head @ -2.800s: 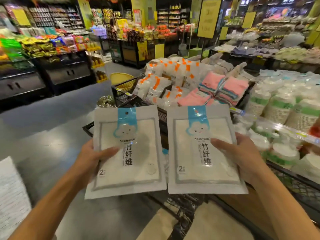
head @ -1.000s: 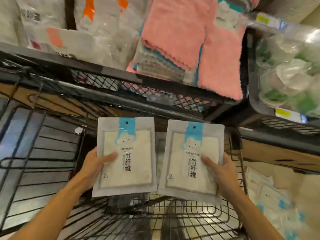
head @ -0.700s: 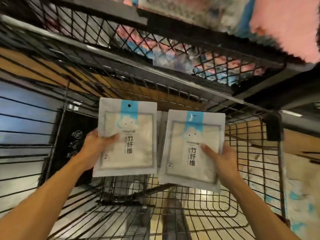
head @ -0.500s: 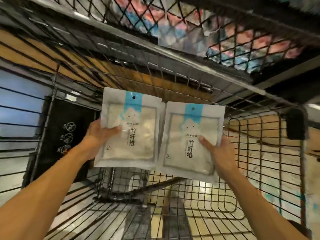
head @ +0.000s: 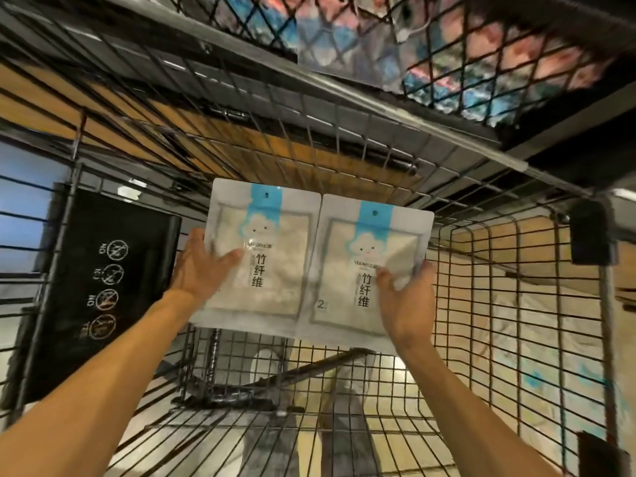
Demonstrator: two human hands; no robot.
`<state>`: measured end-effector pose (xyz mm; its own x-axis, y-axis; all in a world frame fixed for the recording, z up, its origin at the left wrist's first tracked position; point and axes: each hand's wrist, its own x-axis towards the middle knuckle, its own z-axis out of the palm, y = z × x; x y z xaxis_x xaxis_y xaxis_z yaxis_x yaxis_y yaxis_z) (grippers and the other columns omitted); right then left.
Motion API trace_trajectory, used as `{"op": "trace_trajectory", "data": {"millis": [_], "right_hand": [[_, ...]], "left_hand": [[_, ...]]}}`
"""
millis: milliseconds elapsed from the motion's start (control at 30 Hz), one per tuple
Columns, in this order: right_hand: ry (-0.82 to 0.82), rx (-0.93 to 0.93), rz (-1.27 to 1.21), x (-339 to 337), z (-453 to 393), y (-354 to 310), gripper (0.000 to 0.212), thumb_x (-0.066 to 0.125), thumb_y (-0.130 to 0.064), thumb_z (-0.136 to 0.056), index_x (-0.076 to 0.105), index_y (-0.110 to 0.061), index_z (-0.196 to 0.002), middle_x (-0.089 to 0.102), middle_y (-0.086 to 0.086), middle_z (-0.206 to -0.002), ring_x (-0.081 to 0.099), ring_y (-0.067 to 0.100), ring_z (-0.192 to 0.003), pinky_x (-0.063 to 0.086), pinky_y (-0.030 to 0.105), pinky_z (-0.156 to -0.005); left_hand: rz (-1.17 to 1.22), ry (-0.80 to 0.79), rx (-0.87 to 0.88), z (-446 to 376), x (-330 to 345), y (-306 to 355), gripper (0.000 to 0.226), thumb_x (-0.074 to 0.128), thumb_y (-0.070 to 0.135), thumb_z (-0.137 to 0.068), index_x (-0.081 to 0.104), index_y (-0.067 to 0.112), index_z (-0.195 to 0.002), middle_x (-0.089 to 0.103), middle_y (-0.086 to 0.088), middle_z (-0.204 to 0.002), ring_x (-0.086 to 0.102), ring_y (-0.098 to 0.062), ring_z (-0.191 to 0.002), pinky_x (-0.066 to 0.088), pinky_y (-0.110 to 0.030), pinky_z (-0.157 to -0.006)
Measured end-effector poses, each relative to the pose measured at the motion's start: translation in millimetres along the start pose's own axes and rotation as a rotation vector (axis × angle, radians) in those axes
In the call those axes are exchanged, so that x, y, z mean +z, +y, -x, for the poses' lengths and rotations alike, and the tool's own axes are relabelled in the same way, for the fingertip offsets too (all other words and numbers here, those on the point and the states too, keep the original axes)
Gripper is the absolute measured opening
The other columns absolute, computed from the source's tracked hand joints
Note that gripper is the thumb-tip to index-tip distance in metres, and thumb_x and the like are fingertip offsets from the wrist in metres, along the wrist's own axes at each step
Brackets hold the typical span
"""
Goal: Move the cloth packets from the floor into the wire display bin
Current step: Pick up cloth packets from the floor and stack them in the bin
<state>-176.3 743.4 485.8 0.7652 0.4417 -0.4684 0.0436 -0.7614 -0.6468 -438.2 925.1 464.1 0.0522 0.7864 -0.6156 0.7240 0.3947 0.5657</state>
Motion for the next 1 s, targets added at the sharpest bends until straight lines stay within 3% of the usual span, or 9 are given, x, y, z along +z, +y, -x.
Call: {"op": "trace_trajectory", "data": {"millis": [100, 167, 233, 300, 400, 500, 700, 833, 1000], "right_hand": [[0.094, -0.054, 0.182, 10.5, 2.2, -2.5, 0.054, 0.073, -0.038, -0.093, 0.042, -0.018, -0.132, 0.066, 0.004, -0.123, 0.072, 0.024, -0.102, 0.064, 0.05, -0.083], [0.123, -0.103, 0.413, 14.1, 2.5, -4.3, 0.074, 0.066, -0.047, -0.095, 0.033, -0.009, -0.148, 0.056, 0.012, -0.133, 0.059, 0.031, -0.119, 0.048, 0.053, -0.105], [0.103, -0.105, 0.626, 13.7, 5.0, -6.0, 0.091, 0.051, -0.059, -0.099, 0.015, 0.0, -0.159, 0.048, 0.016, -0.136, 0.05, 0.032, -0.123, 0.037, 0.05, -0.107], [0.105, -0.133, 0.784, 9.7, 7.1, -8.0, 0.097, 0.039, -0.064, -0.101, 0.004, 0.004, -0.16, 0.046, 0.018, -0.134, 0.048, 0.032, -0.12, 0.037, 0.051, -0.105], [0.079, -0.185, 0.904, -0.7, 7.4, -15.1, 0.097, 0.033, -0.065, -0.102, -0.002, 0.005, -0.16, 0.042, 0.02, -0.143, 0.045, 0.033, -0.127, 0.034, 0.054, -0.111], [0.035, -0.256, 0.953, -19.9, 12.3, -30.4, 0.093, 0.032, -0.066, -0.101, 0.0, -0.005, -0.163, 0.03, 0.019, -0.161, 0.032, 0.036, -0.147, 0.023, 0.057, -0.122], [-0.071, -0.386, 0.991, -74.4, 40.3, -77.0, 0.094, 0.003, -0.077, -0.092, 0.008, -0.019, -0.165, 0.012, 0.01, -0.173, 0.008, 0.032, -0.159, 0.005, 0.061, -0.126], [-0.052, -0.448, 0.947, -115.8, 60.5, -115.4, 0.083, 0.02, -0.071, -0.1, 0.009, -0.022, -0.166, 0.01, 0.006, -0.174, 0.003, 0.029, -0.16, 0.003, 0.059, -0.127], [-0.022, -0.502, 0.883, -180.5, 90.8, -171.4, 0.08, 0.027, -0.072, -0.099, 0.014, -0.028, -0.165, 0.016, 0.003, -0.173, 0.006, 0.027, -0.16, 0.001, 0.058, -0.127]], "left_hand": [[-0.119, 0.058, 0.043, 1.8, 4.6, -4.8, 0.073, 0.074, 0.038, -0.09, 0.036, 0.006, -0.144, 0.052, -0.018, -0.139, 0.051, -0.038, -0.129, 0.046, -0.057, -0.105], [-0.235, 0.089, 0.073, 4.4, 8.4, -10.1, 0.077, 0.066, 0.04, -0.095, 0.027, 0.006, -0.153, 0.043, -0.025, -0.147, 0.043, -0.044, -0.136, 0.039, -0.058, -0.111], [-0.399, 0.098, 0.104, 11.9, 13.0, -12.2, 0.072, 0.053, 0.041, -0.102, 0.021, 0.007, -0.157, 0.036, -0.027, -0.151, 0.039, -0.045, -0.137, 0.034, -0.056, -0.113], [-0.454, 0.048, 0.084, 21.9, 17.2, -8.1, 0.071, 0.039, 0.043, -0.106, 0.009, 0.009, -0.161, 0.022, -0.024, -0.162, 0.027, -0.043, -0.147, 0.022, -0.054, -0.12], [-0.488, -0.018, 0.057, 33.4, 21.7, -4.5, 0.077, 0.027, 0.053, -0.105, -0.009, 0.015, -0.162, -0.004, -0.019, -0.169, 0.003, -0.035, -0.157, 0.007, -0.05, -0.126], [-0.583, 0.013, 0.137, 47.0, 18.5, 6.6, 0.078, 0.019, 0.06, -0.103, -0.012, 0.02, -0.162, -0.012, -0.016, -0.17, -0.008, -0.03, -0.157, 0.003, -0.048, -0.127], [-0.711, 0.089, 0.333, 88.9, -24.4, 73.7, 0.07, 0.022, 0.052, -0.106, 0.008, 0.015, -0.163, 0.004, -0.019, -0.17, 0.008, -0.033, -0.157, 0.011, -0.052, -0.126], [-0.771, 0.131, 0.408, 126.1, -59.1, 131.5, 0.069, 0.022, 0.053, -0.106, 0.014, 0.016, -0.163, 0.017, -0.017, -0.168, 0.019, -0.032, -0.155, 0.018, -0.058, -0.123], [-0.745, 0.167, 0.467, 186.5, -101.8, 209.6, 0.063, 0.027, 0.055, -0.105, 0.024, 0.025, -0.161, 0.026, -0.007, -0.167, 0.021, -0.025, -0.155, 0.011, -0.06, -0.123]]}}
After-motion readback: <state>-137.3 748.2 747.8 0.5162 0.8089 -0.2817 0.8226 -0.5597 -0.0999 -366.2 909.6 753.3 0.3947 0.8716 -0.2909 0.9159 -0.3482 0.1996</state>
